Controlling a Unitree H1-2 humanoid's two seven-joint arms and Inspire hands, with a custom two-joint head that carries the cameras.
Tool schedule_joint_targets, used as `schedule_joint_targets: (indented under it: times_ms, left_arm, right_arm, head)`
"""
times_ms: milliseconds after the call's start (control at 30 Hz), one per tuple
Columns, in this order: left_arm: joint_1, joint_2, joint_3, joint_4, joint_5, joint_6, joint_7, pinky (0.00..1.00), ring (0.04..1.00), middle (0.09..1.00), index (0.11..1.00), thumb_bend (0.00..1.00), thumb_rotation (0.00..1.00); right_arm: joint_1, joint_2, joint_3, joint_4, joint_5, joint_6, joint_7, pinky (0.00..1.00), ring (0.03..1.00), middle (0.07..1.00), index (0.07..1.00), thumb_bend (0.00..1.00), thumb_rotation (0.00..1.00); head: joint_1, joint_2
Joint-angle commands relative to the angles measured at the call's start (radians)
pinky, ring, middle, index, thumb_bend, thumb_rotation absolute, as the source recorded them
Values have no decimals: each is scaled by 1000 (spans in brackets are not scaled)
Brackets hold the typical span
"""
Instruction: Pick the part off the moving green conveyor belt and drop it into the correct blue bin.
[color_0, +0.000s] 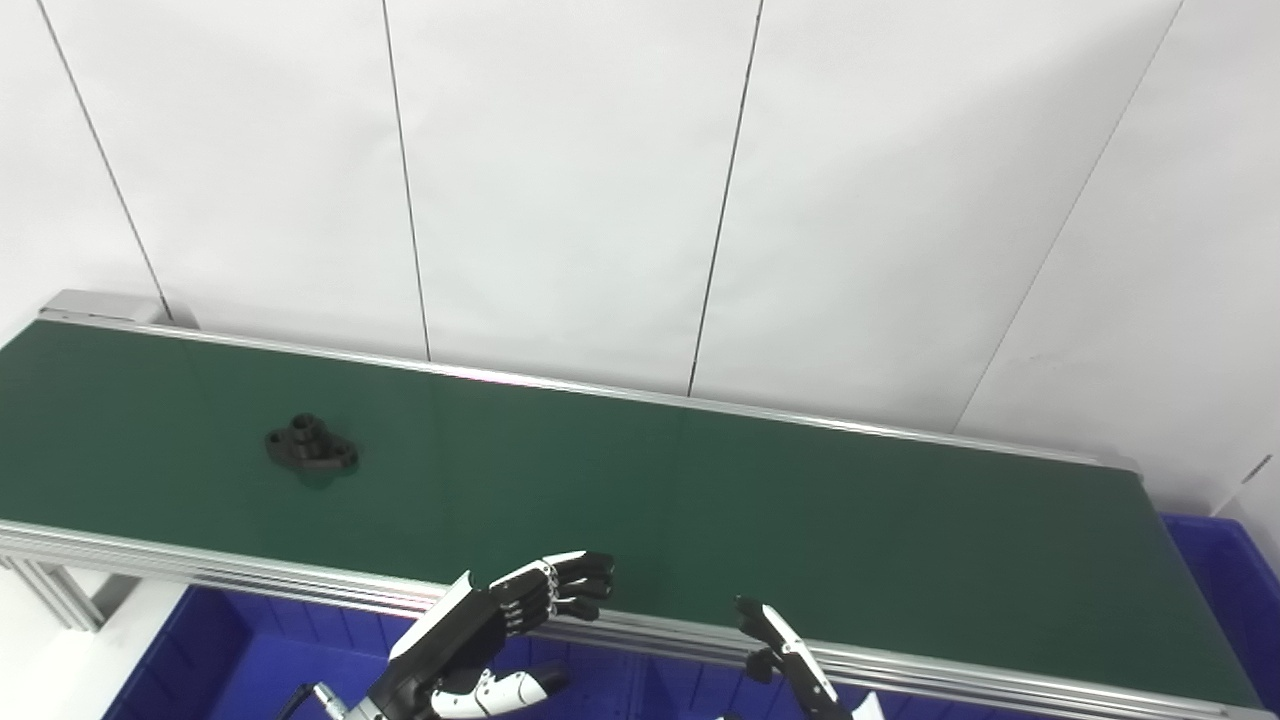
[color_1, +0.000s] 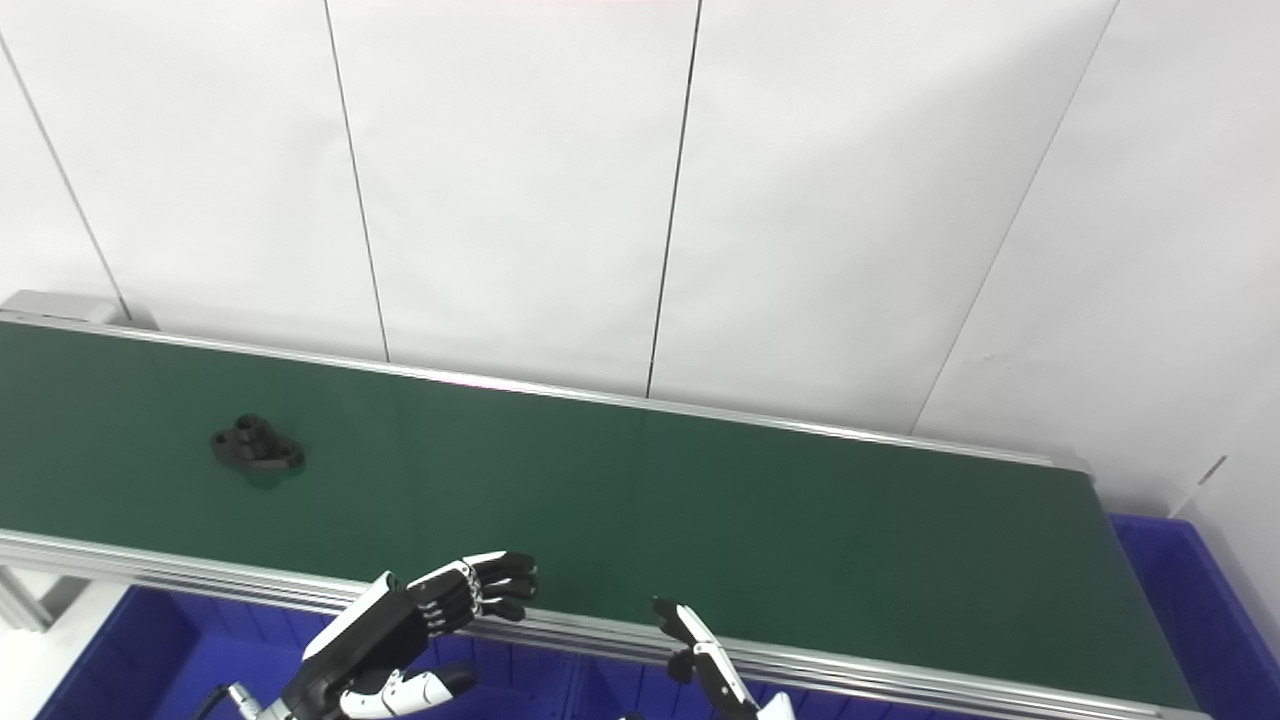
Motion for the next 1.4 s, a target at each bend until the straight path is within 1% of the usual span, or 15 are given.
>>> schedule_joint_targets:
  times_ms: [0, 133, 267, 300, 400, 500, 567, 667, 833, 933, 1033, 1067, 1200, 1233, 1367]
  left_arm:
    - [-6, -7, 0, -29, 3, -37, 1, 774, 835, 872, 854, 510, 535]
    - [-3, -13, -3, -30, 14, -37, 7, 780, 843, 878, 859, 504, 570]
    - [-5, -20, -3, -21, 15, -37, 0, 794, 849, 882, 866, 499, 594]
    - [-6, -20, -3, -20, 15, -37, -2, 796, 849, 881, 868, 498, 602]
    - [-8, -17, -9, -25, 22, -37, 2, 794, 850, 881, 868, 492, 614]
    - [-10, -9, -16, -32, 14, -37, -2, 805, 861, 890, 876, 494, 620]
    - [-9, -3, -21, -40, 13, -37, -2, 808, 864, 893, 879, 494, 622]
    - [-5, 7, -31, -56, 18, -37, 5, 808, 869, 898, 882, 488, 619]
    - [0, 21, -41, -74, 7, -37, 3, 820, 871, 899, 884, 482, 627]
    - [2, 25, -45, -84, -2, -37, -2, 829, 877, 907, 889, 457, 625]
    - [5, 31, -51, -95, -4, -36, -1, 832, 881, 911, 892, 460, 630]
    - [8, 32, -52, -100, -6, -36, 0, 833, 882, 911, 893, 460, 631]
    - [18, 37, -54, -112, -20, -37, 0, 825, 872, 902, 888, 451, 609]
    - [20, 38, -54, -115, -21, -37, 0, 822, 870, 899, 888, 447, 607]
    - [33, 42, -53, -121, -22, -37, 1, 821, 869, 897, 884, 457, 619]
  right_arm:
    - [-16, -4, -13, -45, -14, -47, -8, 776, 857, 898, 881, 304, 686]
    - [-65, -26, -51, -77, -20, -16, 7, 754, 841, 876, 873, 335, 667]
    - [-135, -51, -95, -103, -21, 16, 29, 759, 834, 871, 871, 349, 685]
    - [-155, -57, -105, -111, -15, 28, 37, 760, 834, 866, 867, 362, 660]
    - [-237, -68, -143, -140, -40, 85, 54, 729, 810, 839, 847, 403, 628]
    - [-322, -71, -170, -170, -39, 170, 95, 699, 781, 810, 823, 466, 532]
    - [-378, -73, -179, -181, -33, 219, 121, 700, 777, 804, 817, 493, 494]
    - [-470, -81, -187, -173, -25, 269, 150, 705, 772, 795, 813, 545, 445]
    - [-586, -89, -193, -145, -34, 311, 172, 697, 764, 782, 808, 583, 439]
    - [-626, -87, -190, -147, -41, 340, 180, 694, 764, 786, 809, 601, 452]
    - [-648, -83, -188, -157, -45, 373, 188, 683, 759, 785, 809, 615, 430]
    - [-658, -83, -187, -147, -47, 373, 185, 679, 758, 784, 809, 619, 424]
    - [-701, -82, -180, -92, -86, 377, 166, 626, 702, 741, 787, 645, 322]
    - [-721, -82, -175, -65, -102, 372, 159, 626, 691, 728, 778, 665, 286]
    - [-804, -79, -153, 27, -142, 366, 150, 643, 691, 718, 768, 716, 246]
  head:
    - [1, 1]
    - [3, 0]
    - [0, -3]
    - [3, -2]
    - [3, 1]
    - [0, 10]
    - [-3, 15]
    - [-11, 22]
    - [-28, 34]
    - [-23, 37]
    - [-21, 38]
    - [-23, 41]
    - [-28, 48]
    - [-31, 46]
    - [-37, 49]
